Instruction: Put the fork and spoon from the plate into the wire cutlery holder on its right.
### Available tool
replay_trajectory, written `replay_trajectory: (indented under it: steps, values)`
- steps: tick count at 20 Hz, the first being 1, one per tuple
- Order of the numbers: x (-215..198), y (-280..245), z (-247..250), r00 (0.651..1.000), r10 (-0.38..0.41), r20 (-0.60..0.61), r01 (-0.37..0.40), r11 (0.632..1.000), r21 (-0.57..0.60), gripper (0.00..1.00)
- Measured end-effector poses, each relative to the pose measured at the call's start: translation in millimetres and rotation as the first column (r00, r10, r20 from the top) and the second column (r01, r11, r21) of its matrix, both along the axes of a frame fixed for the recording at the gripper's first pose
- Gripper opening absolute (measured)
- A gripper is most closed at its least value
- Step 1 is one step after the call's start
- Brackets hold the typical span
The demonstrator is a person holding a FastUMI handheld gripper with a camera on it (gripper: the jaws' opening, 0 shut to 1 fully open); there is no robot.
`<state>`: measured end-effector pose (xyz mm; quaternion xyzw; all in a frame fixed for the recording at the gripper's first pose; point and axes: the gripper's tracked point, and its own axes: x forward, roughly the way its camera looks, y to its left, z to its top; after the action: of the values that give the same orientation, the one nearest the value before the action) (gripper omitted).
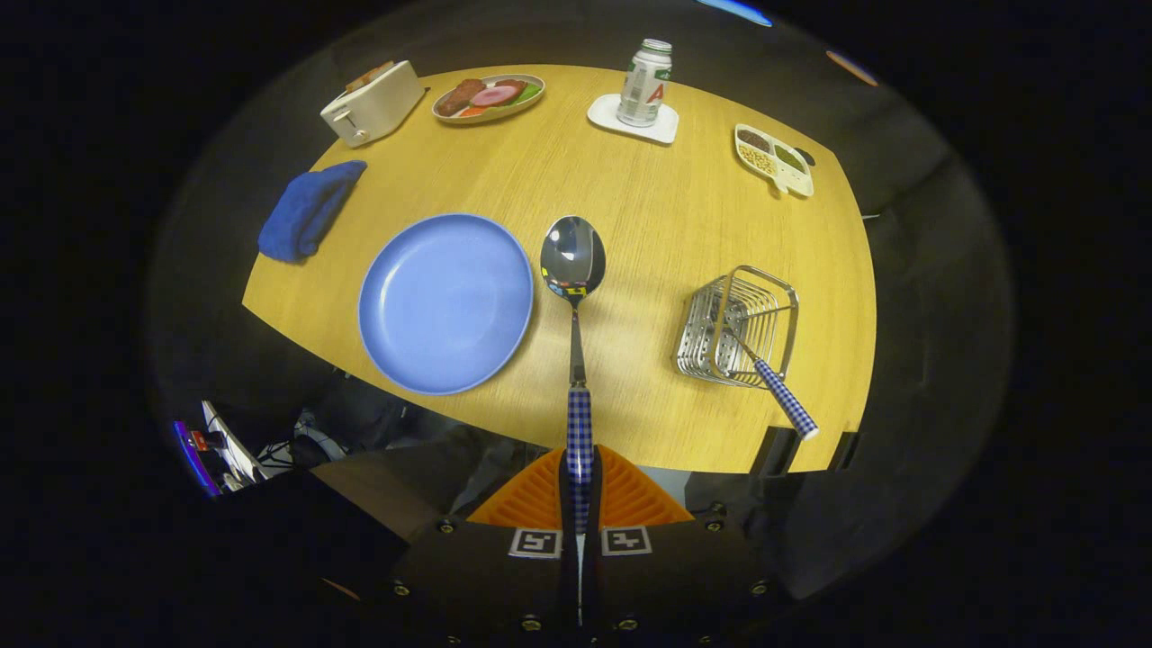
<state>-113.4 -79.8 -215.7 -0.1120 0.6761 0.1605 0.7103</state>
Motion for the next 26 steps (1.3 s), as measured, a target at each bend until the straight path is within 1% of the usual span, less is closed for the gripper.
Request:
replay_trajectory:
  steps: [6,13,15,20,22,26]
  values:
    - [5,-57,8,0.997,-0.042,-0.063,0.035,0.994,-0.108,0.02]
    - [15,-102,11,0.989,-0.043,-0.141,0.011,0.975,-0.223,0.02]
    - [18,-107,8,0.986,-0.054,-0.158,0.014,0.97,-0.242,0.02]
    - [18,-113,-5,0.966,-0.068,-0.251,-0.01,0.955,-0.297,0.02]
    - [16,-116,-11,0.954,-0.075,-0.291,-0.022,0.948,-0.318,0.02]
    - [26,-118,-21,0.935,-0.066,-0.349,-0.065,0.935,-0.35,0.02]
